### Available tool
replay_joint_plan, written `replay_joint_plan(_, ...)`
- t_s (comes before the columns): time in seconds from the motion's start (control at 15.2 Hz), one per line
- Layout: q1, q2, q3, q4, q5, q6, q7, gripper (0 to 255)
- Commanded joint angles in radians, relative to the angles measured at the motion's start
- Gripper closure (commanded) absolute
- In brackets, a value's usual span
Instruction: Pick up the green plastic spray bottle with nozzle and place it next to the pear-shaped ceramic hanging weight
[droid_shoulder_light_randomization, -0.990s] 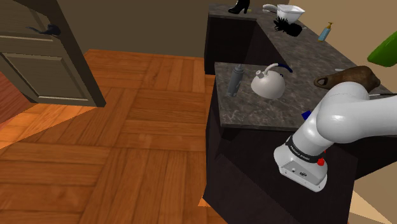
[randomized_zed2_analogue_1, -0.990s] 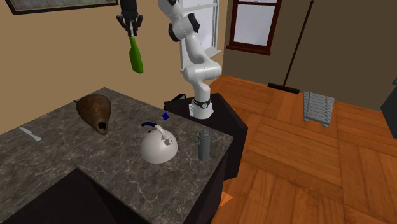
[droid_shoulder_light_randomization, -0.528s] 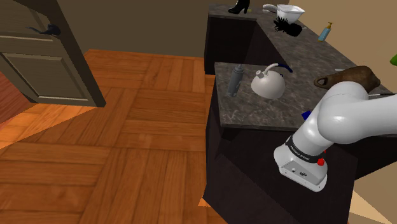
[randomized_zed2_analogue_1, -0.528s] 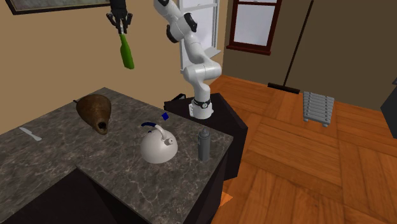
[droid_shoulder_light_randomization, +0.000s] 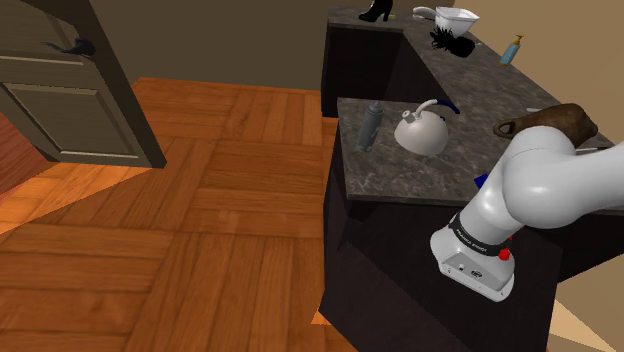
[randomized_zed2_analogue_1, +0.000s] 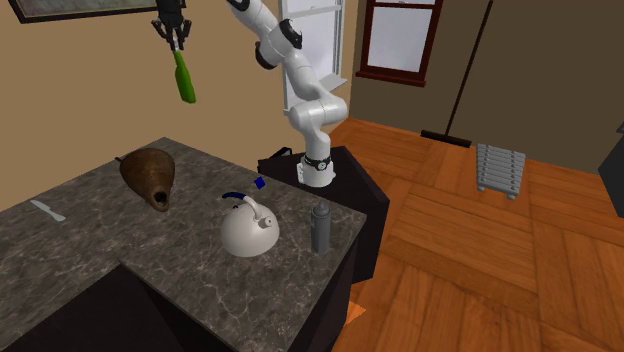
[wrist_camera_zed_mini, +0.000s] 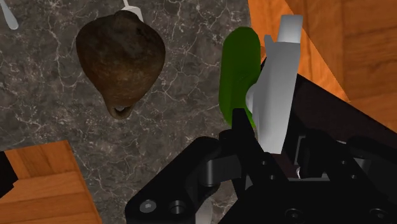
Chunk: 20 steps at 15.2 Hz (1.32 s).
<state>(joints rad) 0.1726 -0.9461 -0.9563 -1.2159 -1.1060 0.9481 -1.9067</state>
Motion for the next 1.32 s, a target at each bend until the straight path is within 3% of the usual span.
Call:
replay_joint_plan(0.0,0.056,0.028,-0.061,0.113,-0.04,-0.002,-0.083,255)
replay_joint_plan(0.26,0.218,0.076,-0.208,0.375,-0.125,-0.007,-0.251,255)
replay_joint_plan(0.66,0.087,-0.012,-0.139,0.153,-0.096,0.053,-0.16,255)
replay_joint_plan(1.25,-0.024,-0.121,-0.106,-0.075,-0.092,0.127,-0.078,255)
